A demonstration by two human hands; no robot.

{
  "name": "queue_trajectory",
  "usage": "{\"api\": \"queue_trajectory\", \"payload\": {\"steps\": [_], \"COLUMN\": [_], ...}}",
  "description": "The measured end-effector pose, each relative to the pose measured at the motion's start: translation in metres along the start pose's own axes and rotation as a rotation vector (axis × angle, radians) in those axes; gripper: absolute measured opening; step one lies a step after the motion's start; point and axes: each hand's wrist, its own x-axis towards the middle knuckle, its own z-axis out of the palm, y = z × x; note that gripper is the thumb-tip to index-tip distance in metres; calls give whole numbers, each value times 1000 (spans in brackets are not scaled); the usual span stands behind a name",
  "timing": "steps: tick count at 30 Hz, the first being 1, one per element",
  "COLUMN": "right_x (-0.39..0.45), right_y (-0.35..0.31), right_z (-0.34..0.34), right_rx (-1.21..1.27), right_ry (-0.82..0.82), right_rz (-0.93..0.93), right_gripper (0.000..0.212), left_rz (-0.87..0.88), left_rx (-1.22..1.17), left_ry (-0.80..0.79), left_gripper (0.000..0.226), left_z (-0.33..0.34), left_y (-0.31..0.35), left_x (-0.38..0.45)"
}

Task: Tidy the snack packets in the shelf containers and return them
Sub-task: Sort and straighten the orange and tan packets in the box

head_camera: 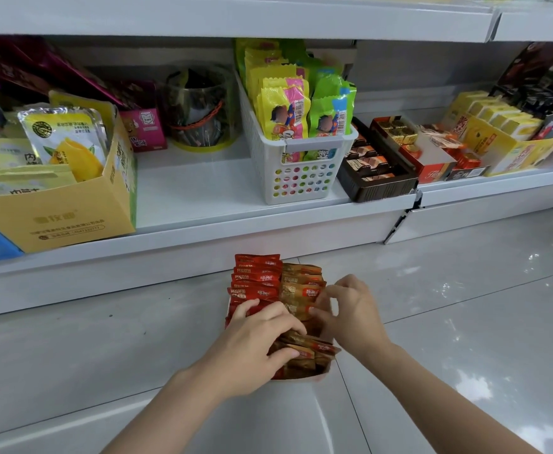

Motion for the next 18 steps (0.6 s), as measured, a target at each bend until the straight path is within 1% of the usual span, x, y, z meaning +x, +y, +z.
{"api": "queue_trajectory", "payload": {"steps": [3, 4, 5, 8, 9, 12, 14, 16, 18], "right_x": [-5, -6, -5, 3, 6, 6, 2, -4, -9], "right_y": [-2, -1, -1, -1, -1, 1, 2, 1, 0], "right_z": [6, 4, -3, -36, -49, -83, -91, -92, -89], "right_rx": [-17, 49, 169, 651, 750, 796, 834, 900, 991], "right_ry": [-20, -1, 18, 56, 74, 106, 109, 103, 96], "right_rz": [-89, -107, -91, 107, 155, 198, 232, 273, 314], "right_gripper": [10, 8, 9, 13, 12, 14, 16, 15, 15], "left_rz": [-4, -9, -12, -41, -59, -29, 4, -35, -78], "left_rx": [-19, -31, -45, -77, -72, -56, -65, -103, -215], "left_ry": [-27, -38, -51, -83, -101, -143, -166, -195, -144], "left_gripper": [19, 18, 17, 19, 20, 24, 32, 40, 44], "left_z": [0, 1, 1, 1, 0, -2, -3, -5, -5], "left_y": [1, 1, 2, 4, 5, 10, 17, 23, 27], "left_x": [-4, -6, -7, -9, -8, -6, -5, -3, -1]}}
